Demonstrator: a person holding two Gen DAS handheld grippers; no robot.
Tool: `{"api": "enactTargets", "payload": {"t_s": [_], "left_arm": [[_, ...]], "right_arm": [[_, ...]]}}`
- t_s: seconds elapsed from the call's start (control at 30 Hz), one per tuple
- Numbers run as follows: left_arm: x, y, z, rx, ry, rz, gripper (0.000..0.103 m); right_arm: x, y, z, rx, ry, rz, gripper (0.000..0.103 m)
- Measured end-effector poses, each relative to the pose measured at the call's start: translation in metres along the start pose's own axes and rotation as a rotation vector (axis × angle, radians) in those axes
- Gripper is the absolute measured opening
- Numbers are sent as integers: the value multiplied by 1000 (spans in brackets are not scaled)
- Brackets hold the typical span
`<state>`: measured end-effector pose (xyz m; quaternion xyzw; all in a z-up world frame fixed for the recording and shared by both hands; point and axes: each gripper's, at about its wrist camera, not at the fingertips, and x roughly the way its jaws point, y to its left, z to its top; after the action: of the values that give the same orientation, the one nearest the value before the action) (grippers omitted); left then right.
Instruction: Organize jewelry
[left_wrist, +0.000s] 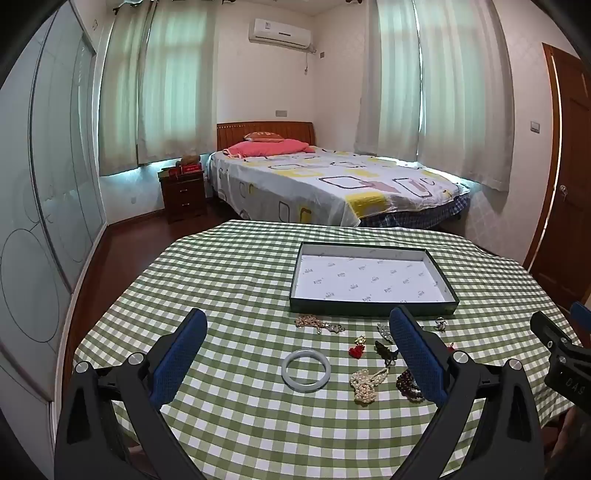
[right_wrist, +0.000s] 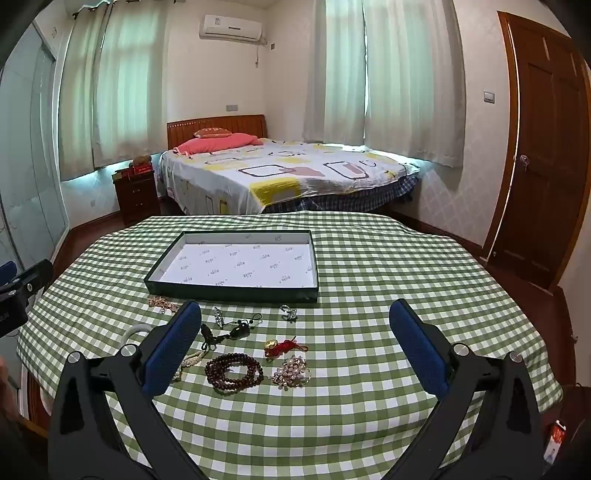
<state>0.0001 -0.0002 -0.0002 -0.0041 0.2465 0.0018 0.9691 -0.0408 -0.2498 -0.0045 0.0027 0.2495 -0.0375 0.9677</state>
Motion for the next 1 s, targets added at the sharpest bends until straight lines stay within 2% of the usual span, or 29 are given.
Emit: {"api": "enactTargets", "payload": {"t_s": [1.0], "left_arm": [[-6,-2,3,-2,0,-15,96]], "right_arm": [[-7,1,5,2,-20,3,99]]}}
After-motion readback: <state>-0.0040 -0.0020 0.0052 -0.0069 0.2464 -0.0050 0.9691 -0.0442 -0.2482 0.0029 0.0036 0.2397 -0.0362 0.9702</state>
